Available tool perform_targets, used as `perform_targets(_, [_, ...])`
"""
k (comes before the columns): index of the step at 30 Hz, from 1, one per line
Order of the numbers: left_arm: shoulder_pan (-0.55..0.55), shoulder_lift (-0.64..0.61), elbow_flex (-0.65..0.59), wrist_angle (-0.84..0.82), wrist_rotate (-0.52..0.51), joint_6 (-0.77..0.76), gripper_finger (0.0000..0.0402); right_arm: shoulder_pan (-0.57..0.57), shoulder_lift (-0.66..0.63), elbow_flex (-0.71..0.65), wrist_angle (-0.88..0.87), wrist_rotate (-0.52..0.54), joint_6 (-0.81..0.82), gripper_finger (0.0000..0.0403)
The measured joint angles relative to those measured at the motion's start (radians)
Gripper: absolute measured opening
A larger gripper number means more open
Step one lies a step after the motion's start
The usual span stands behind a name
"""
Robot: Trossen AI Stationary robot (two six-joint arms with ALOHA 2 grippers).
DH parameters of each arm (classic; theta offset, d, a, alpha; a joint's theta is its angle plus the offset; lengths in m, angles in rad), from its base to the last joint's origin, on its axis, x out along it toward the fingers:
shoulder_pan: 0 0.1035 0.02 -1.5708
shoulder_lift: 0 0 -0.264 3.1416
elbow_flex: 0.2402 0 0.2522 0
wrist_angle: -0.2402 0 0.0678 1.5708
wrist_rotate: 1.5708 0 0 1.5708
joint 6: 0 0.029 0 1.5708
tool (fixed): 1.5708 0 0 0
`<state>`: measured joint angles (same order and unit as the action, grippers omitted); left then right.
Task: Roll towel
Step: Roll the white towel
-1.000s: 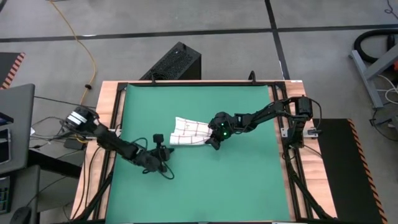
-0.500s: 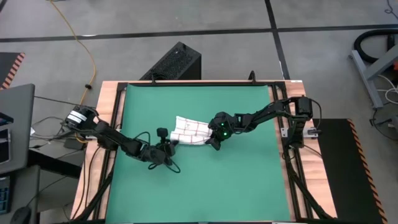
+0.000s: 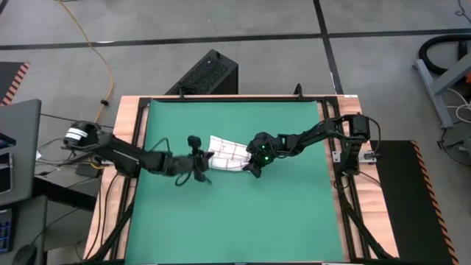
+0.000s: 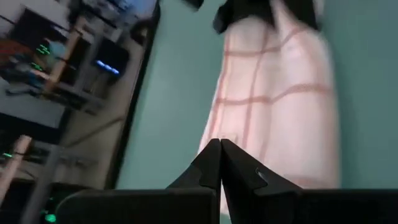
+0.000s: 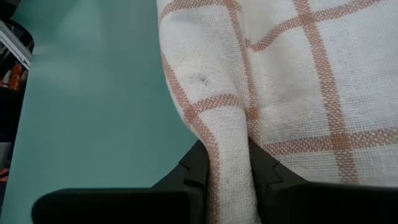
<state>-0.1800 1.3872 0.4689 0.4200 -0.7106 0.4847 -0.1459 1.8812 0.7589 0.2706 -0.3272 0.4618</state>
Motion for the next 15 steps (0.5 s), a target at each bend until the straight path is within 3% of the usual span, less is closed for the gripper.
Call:
perform_targets(5, [0.177, -0.038, -0.001, -0.086, 0.39, -0.077, 0.0, 0.001, 0.0, 0.0, 0.0, -0.001, 0.0, 0.0072])
perform_targets(9, [0.232, 0.007, -0.001, -0.143, 0.491, -0.046, 0.0, 0.001, 0.0, 0.0, 0.0, -0.001, 0.0, 0.0072])
perform_targets(15, [0.299, 0.09, -0.001, -0.055, 0.553, 0.021, 0.0, 0.002, 0.0, -0.001, -0.003, -0.018, -0.002, 0.0072])
